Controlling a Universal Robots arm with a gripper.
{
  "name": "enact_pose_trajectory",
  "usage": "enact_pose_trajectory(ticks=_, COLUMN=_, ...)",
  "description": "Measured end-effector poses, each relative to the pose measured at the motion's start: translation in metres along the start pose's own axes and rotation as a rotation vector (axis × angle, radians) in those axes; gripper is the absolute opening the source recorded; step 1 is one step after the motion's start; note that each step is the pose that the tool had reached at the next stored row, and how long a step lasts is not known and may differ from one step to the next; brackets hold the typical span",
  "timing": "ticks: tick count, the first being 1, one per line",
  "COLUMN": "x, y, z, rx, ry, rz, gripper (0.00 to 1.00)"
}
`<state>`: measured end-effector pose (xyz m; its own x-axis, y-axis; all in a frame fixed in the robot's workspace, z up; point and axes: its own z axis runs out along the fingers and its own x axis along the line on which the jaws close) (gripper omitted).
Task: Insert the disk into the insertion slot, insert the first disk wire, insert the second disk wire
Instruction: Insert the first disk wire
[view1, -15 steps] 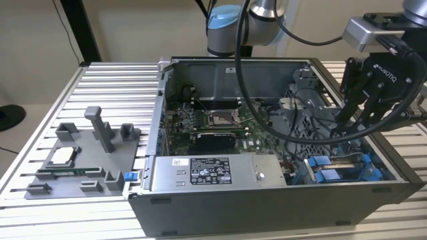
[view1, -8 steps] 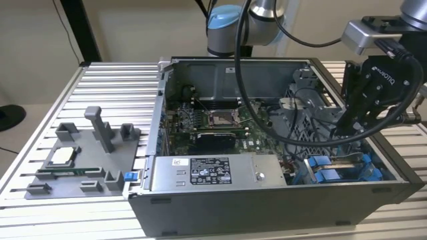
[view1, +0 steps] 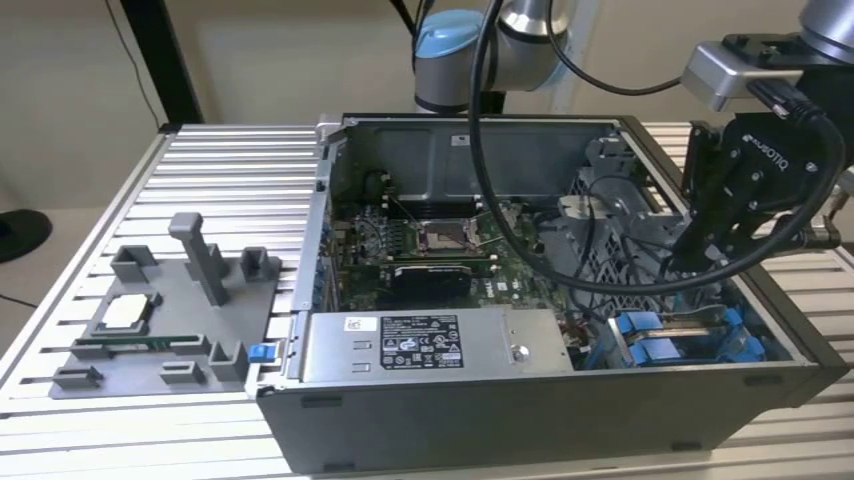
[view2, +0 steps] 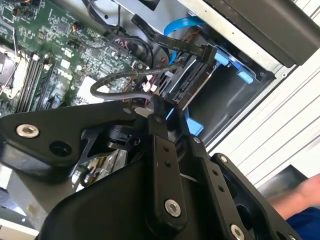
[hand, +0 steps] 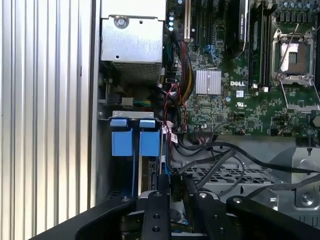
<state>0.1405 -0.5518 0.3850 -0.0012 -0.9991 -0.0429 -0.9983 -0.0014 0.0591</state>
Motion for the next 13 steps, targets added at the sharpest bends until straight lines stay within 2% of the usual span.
enact_pose_trajectory(ticks=4, x=0.0000, y=-0.0001, z=0.0001, rx=0.0002, ry=-0.0059, rz=0.005, gripper=1.00)
enact_pose_trajectory(ticks=5, x=0.0000, y=0.0000, z=0.0001, rx=0.0002, ry=-0.0068, rz=0.005, gripper=0.00)
enact_pose_trajectory(ticks=13, x=0.0000, y=0.0000, z=0.0001, rx=0.0004, ry=-0.0091, rz=0.009, gripper=0.00)
